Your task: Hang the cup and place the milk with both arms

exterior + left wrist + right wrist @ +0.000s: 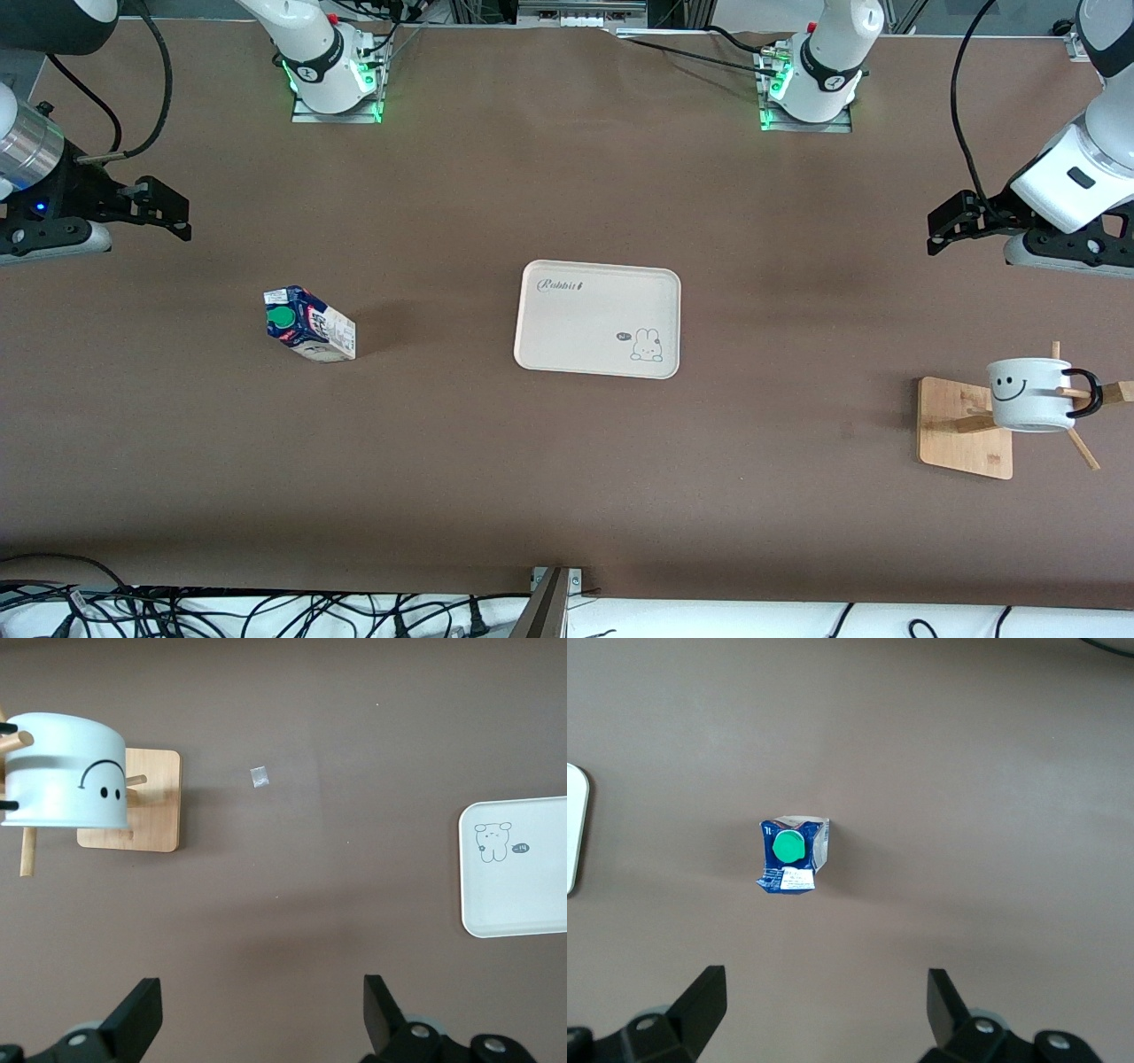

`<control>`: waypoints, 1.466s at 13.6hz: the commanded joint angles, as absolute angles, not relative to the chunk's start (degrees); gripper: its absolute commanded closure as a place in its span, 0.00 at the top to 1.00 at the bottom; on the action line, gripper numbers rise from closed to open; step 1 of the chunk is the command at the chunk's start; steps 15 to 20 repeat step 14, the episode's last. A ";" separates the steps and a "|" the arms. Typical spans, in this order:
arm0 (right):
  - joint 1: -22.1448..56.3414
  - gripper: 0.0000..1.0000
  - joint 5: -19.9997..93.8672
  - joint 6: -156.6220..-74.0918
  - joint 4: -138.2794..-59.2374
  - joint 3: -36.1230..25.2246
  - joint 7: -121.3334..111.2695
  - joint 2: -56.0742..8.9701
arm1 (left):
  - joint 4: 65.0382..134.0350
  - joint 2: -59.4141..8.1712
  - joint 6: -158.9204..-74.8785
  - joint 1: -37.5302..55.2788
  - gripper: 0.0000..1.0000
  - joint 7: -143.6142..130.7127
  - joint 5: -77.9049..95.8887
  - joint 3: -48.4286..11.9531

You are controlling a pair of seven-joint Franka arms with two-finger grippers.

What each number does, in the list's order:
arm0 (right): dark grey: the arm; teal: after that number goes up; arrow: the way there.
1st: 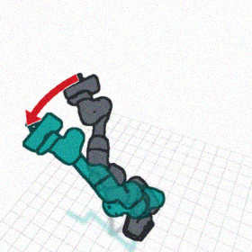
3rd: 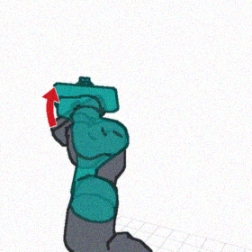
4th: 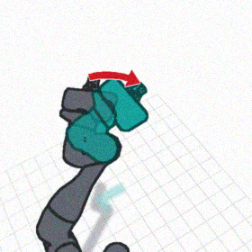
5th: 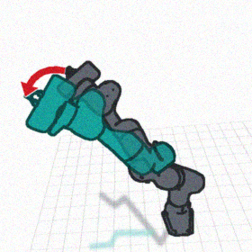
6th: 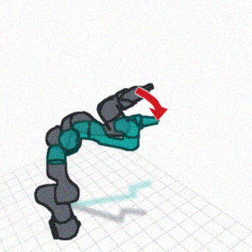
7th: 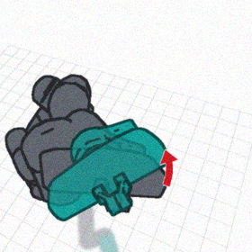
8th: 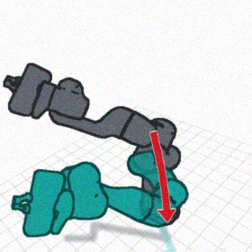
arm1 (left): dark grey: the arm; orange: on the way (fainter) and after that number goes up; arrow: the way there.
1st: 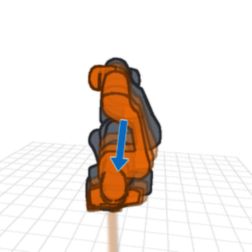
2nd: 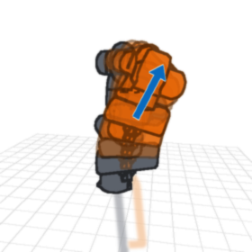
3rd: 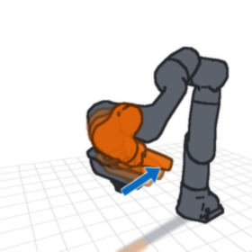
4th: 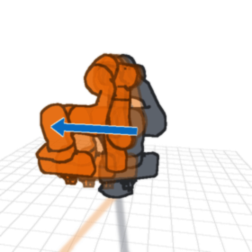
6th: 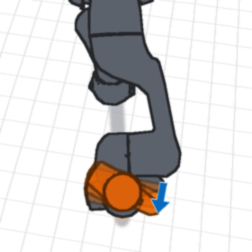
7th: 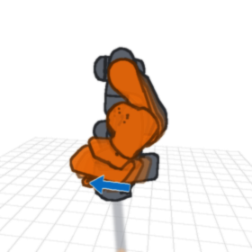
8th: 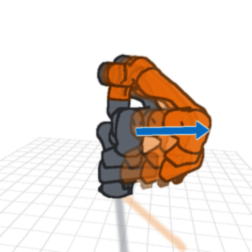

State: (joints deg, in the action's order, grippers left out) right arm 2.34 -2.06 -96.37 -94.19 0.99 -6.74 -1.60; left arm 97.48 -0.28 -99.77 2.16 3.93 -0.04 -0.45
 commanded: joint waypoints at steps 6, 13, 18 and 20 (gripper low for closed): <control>1.93 1.00 -2.46 -96.06 -93.16 1.41 -6.07 -1.93 | 96.94 -0.09 -99.05 0.79 1.00 4.13 0.44 -1.49; 1.85 1.00 -2.37 -96.06 -93.16 1.32 -5.98 -1.93 | 96.94 -0.09 -98.09 0.26 1.00 4.13 0.97 -1.32; 1.85 1.00 -2.37 -96.06 -93.16 1.32 -5.98 -1.93 | 96.86 -0.09 -98.09 0.35 1.00 3.70 0.71 -1.41; 1.85 1.00 -2.37 -96.06 -93.16 1.32 -5.98 -1.93 | 96.86 -0.09 -98.09 0.35 1.00 3.70 0.71 -1.41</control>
